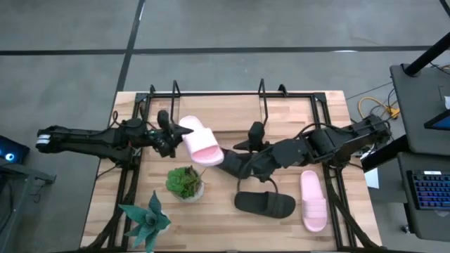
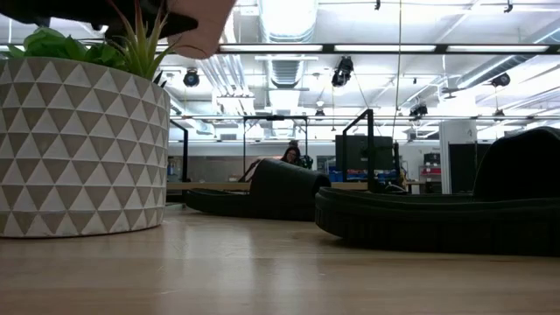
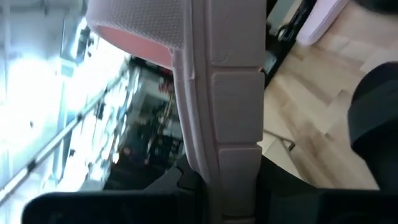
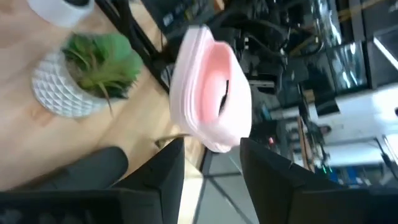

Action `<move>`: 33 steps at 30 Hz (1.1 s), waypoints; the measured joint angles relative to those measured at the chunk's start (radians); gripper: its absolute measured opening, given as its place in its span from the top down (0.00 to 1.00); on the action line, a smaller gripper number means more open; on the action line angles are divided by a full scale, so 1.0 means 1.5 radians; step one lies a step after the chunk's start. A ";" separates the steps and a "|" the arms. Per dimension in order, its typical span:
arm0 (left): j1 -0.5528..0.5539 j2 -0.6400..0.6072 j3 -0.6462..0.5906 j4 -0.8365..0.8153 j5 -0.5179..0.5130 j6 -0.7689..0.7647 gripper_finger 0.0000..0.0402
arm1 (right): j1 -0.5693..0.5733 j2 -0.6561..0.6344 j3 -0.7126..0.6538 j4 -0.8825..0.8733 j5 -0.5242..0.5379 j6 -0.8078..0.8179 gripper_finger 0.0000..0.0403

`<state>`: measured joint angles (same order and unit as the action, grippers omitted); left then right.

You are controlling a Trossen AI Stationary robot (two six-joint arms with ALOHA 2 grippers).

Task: Pick and place slides into the shelf
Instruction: Put the top pink slide on the shelf

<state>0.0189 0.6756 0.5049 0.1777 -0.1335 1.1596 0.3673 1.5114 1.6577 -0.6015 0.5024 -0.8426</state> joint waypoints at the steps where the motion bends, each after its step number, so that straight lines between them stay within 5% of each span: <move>1: 0.000 -0.009 -0.008 0.010 0.021 0.004 0.89 | -0.003 -0.012 -0.021 0.022 -0.017 -0.004 0.64; 11: 0.000 -0.064 -0.053 0.063 0.171 0.024 0.89 | -0.045 -0.092 -0.286 0.421 -0.214 -0.141 0.64; 17: 0.000 -0.052 -0.058 0.072 0.256 0.029 0.89 | -0.109 -0.083 -0.393 0.589 -0.218 -0.156 0.64; 22: 0.000 -0.031 -0.055 0.098 0.349 0.038 0.89 | -0.150 -0.068 -0.440 0.673 -0.301 -0.123 0.64; 26: 0.000 -0.002 -0.055 0.159 0.350 0.038 0.89 | -0.170 -0.048 -0.448 0.702 -0.389 -0.098 0.64; 33: 0.000 0.083 -0.053 0.255 0.351 0.039 0.89 | -0.184 0.023 -0.399 0.702 -0.403 -0.114 0.64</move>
<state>0.0185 0.8004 0.4247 0.5595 0.3925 1.2188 0.0913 1.5456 1.0597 0.4522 -0.1017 -1.0141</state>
